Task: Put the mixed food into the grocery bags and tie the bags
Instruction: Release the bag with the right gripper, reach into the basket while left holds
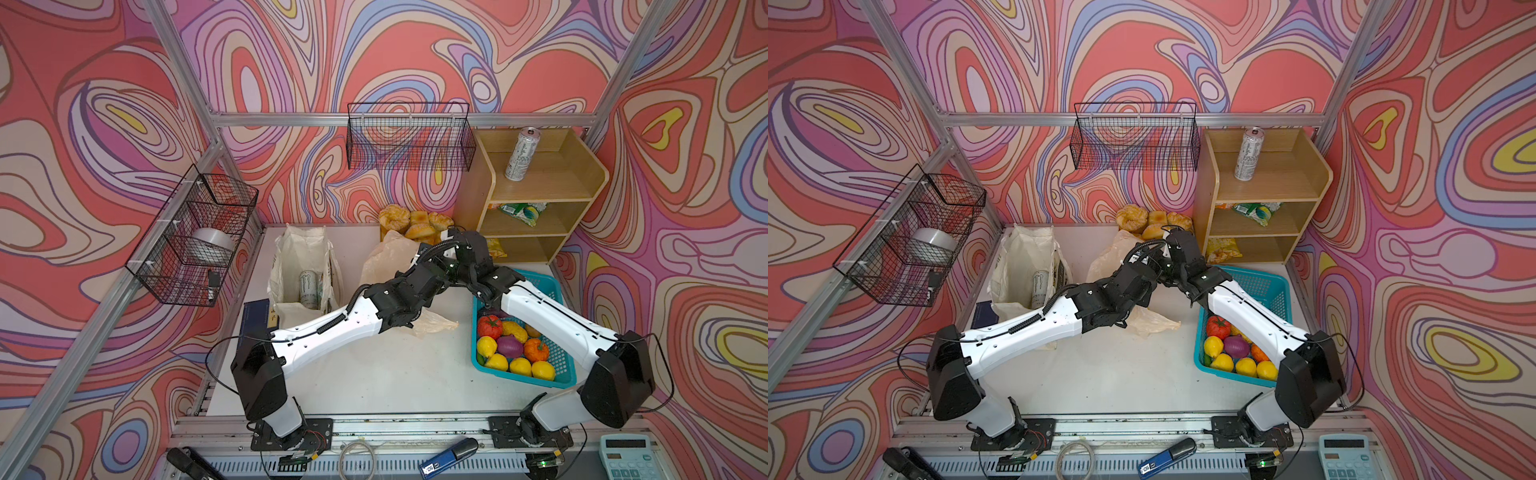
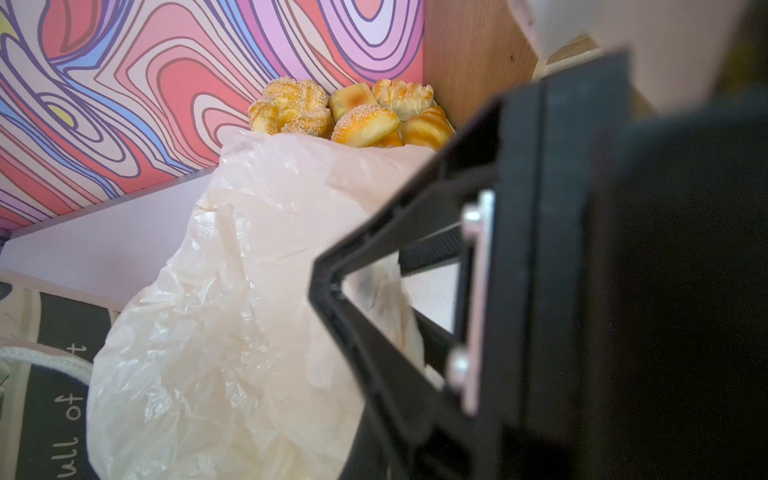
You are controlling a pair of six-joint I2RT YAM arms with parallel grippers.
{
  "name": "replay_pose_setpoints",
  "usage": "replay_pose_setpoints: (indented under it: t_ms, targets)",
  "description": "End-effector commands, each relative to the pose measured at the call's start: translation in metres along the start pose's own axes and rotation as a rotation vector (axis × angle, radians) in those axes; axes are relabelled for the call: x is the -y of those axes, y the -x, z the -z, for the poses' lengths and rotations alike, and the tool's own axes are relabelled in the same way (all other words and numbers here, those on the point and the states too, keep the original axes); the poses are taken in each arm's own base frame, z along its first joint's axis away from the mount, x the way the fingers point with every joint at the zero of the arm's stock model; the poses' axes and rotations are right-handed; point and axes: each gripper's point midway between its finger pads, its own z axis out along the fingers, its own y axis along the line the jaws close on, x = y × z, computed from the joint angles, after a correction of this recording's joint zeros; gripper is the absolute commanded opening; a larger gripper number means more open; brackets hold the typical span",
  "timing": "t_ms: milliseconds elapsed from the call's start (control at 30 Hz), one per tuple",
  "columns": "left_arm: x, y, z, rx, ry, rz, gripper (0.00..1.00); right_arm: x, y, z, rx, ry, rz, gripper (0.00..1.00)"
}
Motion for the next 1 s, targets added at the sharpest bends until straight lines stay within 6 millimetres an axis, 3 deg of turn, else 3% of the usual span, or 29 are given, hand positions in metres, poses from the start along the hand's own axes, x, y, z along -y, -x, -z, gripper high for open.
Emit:
replay_pose_setpoints:
  t_ms: [0,67,233,300,433,667,833,967]
  targets:
    - [-0.006,-0.024,0.001,-0.09,-0.037,0.006,0.0,-0.036,0.018,0.018,0.041,0.072,0.082,0.55]
    - [-0.016,-0.029,0.004,-0.106,-0.063,0.07,0.0,-0.036,0.027,0.034,0.061,0.062,0.107,0.63]
    - [-0.039,-0.037,0.014,-0.131,-0.141,0.203,0.0,-0.014,0.047,0.089,0.122,0.006,0.107,0.65]
    - [-0.042,-0.037,0.019,-0.132,-0.165,0.213,0.0,0.004,0.053,0.112,0.162,-0.048,0.092,0.66]
    - [-0.04,-0.036,0.027,-0.136,-0.201,0.196,0.0,0.062,0.049,0.147,0.214,-0.246,0.041,0.71]
    - [-0.023,-0.032,0.031,-0.153,-0.294,0.211,0.0,0.148,0.018,0.169,0.179,-0.572,0.004,0.79]
    - [-0.009,-0.018,0.043,-0.14,-0.388,0.253,0.0,0.187,0.005,0.184,0.155,-0.76,-0.004,0.82]
    - [-0.003,-0.004,0.055,-0.116,-0.446,0.287,0.0,0.205,0.005,0.186,0.154,-0.822,-0.018,0.84]
